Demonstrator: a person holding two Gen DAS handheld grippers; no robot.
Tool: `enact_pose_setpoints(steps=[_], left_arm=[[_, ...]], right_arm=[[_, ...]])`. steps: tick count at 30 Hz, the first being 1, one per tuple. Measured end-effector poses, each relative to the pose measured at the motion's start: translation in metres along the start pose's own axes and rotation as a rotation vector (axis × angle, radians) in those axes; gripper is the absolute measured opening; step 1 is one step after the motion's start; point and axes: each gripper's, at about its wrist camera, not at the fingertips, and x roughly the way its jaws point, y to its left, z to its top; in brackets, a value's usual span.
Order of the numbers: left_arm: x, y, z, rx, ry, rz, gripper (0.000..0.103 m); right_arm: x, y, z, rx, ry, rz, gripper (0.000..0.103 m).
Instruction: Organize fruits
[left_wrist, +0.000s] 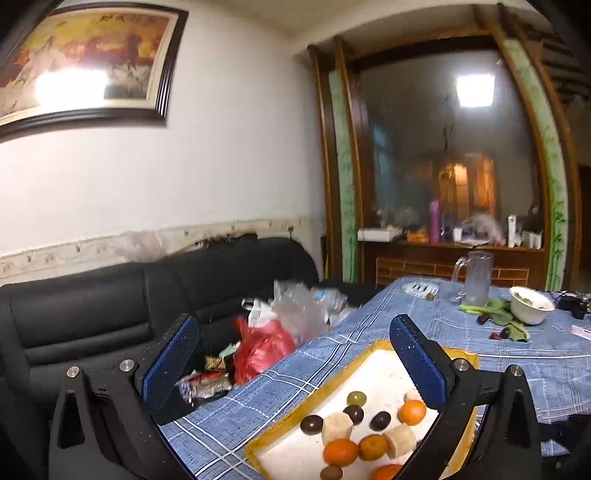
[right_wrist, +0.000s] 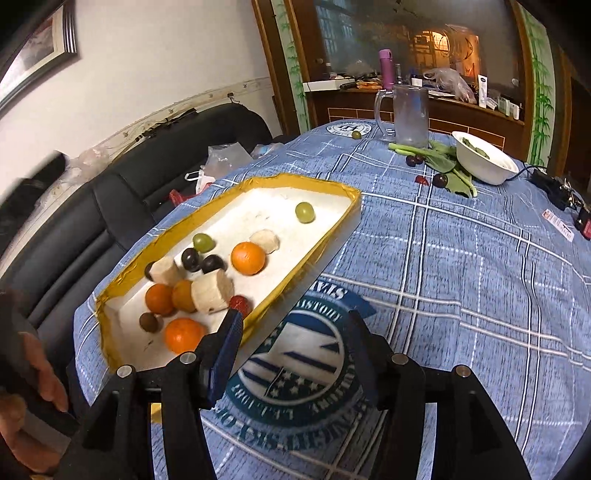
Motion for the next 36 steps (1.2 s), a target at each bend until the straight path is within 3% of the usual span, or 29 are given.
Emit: enact_pose_setpoints(steps=[1,3,4,7,10,22,36], left_arm=[[-0.001,0.000,-0.001,-0.002,0.019,0.013,0.103],[0.004,-0.001,-0.003,0.006,0.088,-0.047,0.103],[0.012,-0.002,-0.006,-0.001,0.158,-0.089,0.103],[0.029,-0.005,-0.014,-0.007,0.292,-0.066,0.103],[0.036,-0.012,-0.023,0.009,0.357,-0.055,0.103],[0.029,-0.026,-0.044,0.055,0.435,-0.118,0.103],[0.039,-0.027,-0.058,0.054,0.515,-0.130,0.103]], right_arm=[[-0.002,0.002,-0.002,-0.001,-0.003,0.004,0.062],[-0.007,0.005,-0.005,-0.004,-0.012,0.011,0.062],[-0.009,0.007,-0.006,-0.004,-0.018,0.015,0.062],[-0.018,0.011,-0.011,-0.013,-0.034,0.020,0.063],[-0.025,0.014,-0.016,-0.030,-0.046,0.013,0.068],[-0.023,0.021,-0.028,-0.066,-0.026,-0.010,0.073],[-0.009,0.031,-0.031,-0.096,-0.007,-0.029,0.078]])
